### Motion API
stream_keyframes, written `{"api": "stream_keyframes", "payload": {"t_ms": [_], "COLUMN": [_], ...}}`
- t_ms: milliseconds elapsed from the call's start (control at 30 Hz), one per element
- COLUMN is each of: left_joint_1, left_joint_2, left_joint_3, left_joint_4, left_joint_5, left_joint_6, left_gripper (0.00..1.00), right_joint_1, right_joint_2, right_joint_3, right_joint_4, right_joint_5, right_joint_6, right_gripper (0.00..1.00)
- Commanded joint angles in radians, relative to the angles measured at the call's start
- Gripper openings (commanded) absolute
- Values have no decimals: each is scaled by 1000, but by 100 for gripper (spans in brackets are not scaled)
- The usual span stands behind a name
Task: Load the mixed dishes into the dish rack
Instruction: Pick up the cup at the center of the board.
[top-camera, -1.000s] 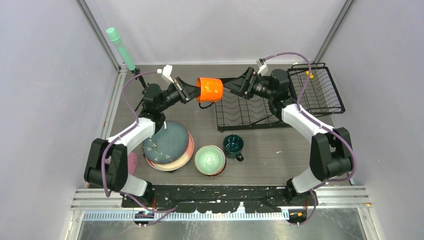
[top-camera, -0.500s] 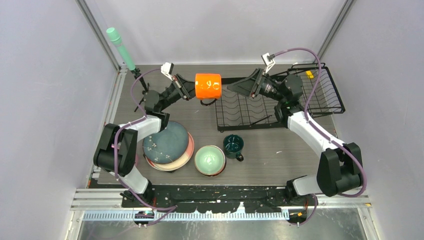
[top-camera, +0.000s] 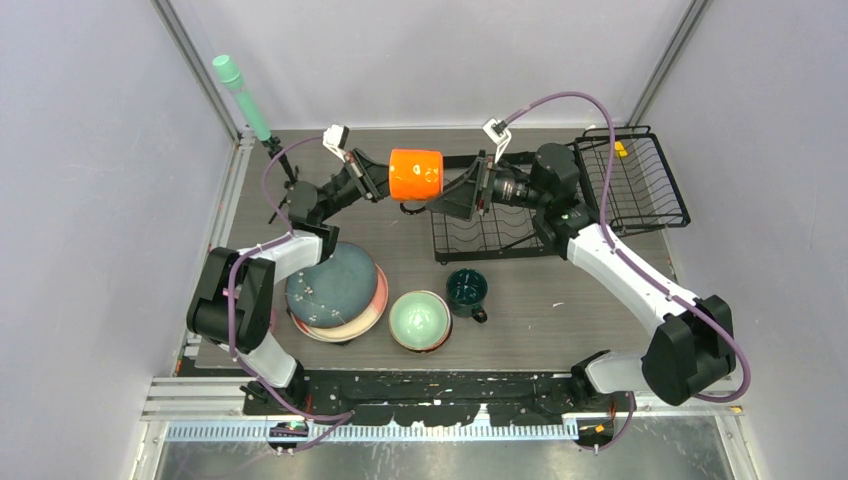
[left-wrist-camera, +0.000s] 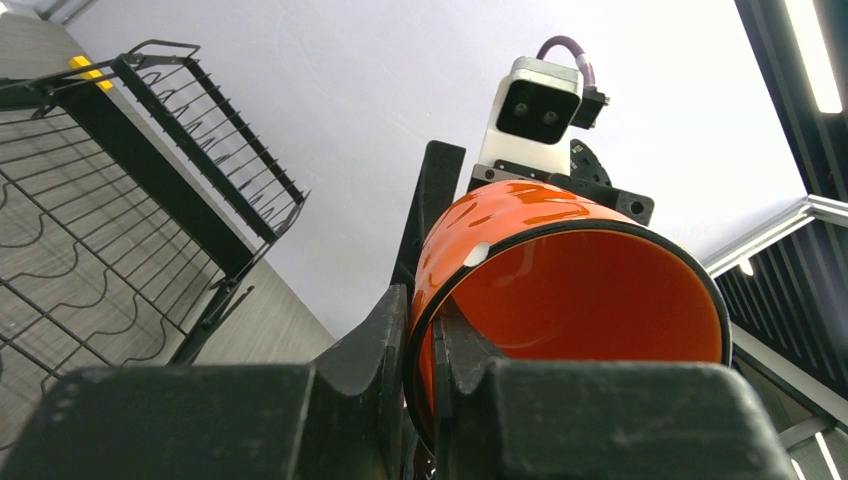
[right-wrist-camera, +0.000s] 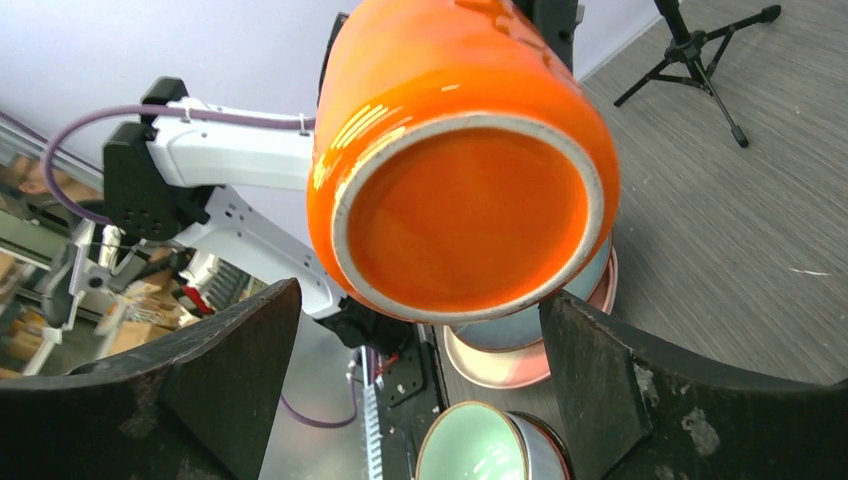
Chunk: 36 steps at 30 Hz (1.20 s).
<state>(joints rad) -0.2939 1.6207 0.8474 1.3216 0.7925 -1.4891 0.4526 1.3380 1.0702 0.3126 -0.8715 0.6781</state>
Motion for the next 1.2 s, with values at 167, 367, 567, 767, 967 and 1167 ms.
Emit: {"api": "stream_keyframes", "payload": {"t_ms": [167, 367, 567, 767, 967, 1167], "left_joint_1": [-22, -24, -27, -27, -27, -27], "left_joint_2": [-46, -50, -47, -61, -61, -58], "left_joint_3": [50, 44, 49, 45, 41, 38], "left_joint_4": [105, 105, 108, 108, 108, 109], "left_joint_5": [59, 59, 73, 76, 70, 66], "left_joint_6": [-13, -10, -9, -5, -5, -4], "left_gripper": [0, 0, 0, 0, 0, 0], "right_joint_1": [1, 4, 9, 9, 9, 9], "right_joint_2": [10, 31, 62, 45, 51, 71], "right_joint_3": [101, 74, 42, 23, -22, -44], "right_joint_4": [-35, 143, 276, 264, 389, 493], "right_joint_5": [26, 69, 87, 206, 262, 291], "right_joint_6": [-76, 15, 103, 101, 184, 254], "right_gripper": [95, 92, 94, 97, 98, 99]}}
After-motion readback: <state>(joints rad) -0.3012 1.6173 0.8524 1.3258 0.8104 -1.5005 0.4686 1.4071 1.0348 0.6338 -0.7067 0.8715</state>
